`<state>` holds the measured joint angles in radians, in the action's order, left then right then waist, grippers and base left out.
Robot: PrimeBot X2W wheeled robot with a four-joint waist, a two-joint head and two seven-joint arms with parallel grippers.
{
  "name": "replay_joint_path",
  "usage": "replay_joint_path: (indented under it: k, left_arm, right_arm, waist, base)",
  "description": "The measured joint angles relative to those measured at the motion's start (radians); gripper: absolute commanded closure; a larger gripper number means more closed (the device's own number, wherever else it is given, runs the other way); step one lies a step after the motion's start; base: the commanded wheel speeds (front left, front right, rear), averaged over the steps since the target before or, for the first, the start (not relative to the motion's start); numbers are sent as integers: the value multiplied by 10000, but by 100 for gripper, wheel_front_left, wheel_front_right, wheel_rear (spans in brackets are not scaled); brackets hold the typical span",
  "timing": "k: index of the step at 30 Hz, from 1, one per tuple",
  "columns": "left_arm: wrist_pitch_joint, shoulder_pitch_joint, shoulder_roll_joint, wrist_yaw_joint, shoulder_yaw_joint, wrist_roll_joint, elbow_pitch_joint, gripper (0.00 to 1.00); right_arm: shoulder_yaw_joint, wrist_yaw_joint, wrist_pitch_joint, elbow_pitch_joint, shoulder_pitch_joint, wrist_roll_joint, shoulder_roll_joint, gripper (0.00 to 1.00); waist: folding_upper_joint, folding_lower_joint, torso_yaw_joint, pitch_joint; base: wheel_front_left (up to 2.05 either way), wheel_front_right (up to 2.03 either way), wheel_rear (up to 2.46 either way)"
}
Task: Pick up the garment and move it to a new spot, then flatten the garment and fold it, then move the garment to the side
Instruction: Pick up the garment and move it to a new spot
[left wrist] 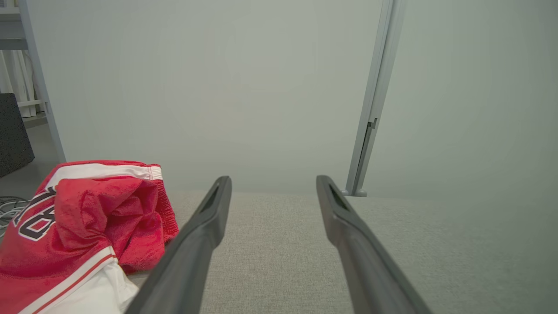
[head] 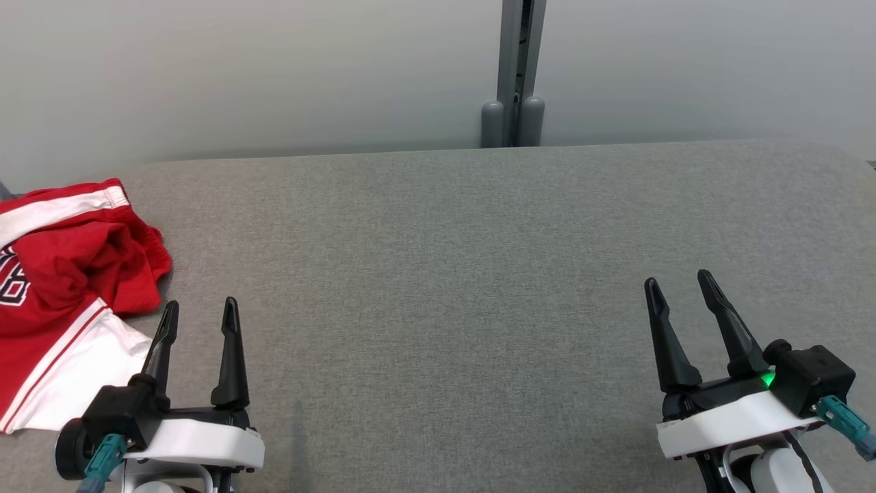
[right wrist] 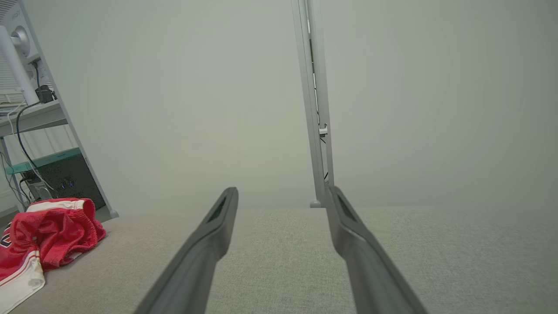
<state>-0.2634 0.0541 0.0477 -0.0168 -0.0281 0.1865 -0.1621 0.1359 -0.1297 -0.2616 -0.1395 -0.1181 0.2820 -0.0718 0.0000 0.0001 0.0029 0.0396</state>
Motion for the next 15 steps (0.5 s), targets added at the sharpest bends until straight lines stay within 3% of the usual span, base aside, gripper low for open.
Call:
replay_joint_path:
  k: [15]
  left_arm:
    - [-8,76,2,17,-144,128,-330,0]
  right_arm:
    - [245,0,-4,-38,47,184,21,0]
  waist:
    - [0,0,1523,-6]
  base:
    - [0,0,0]
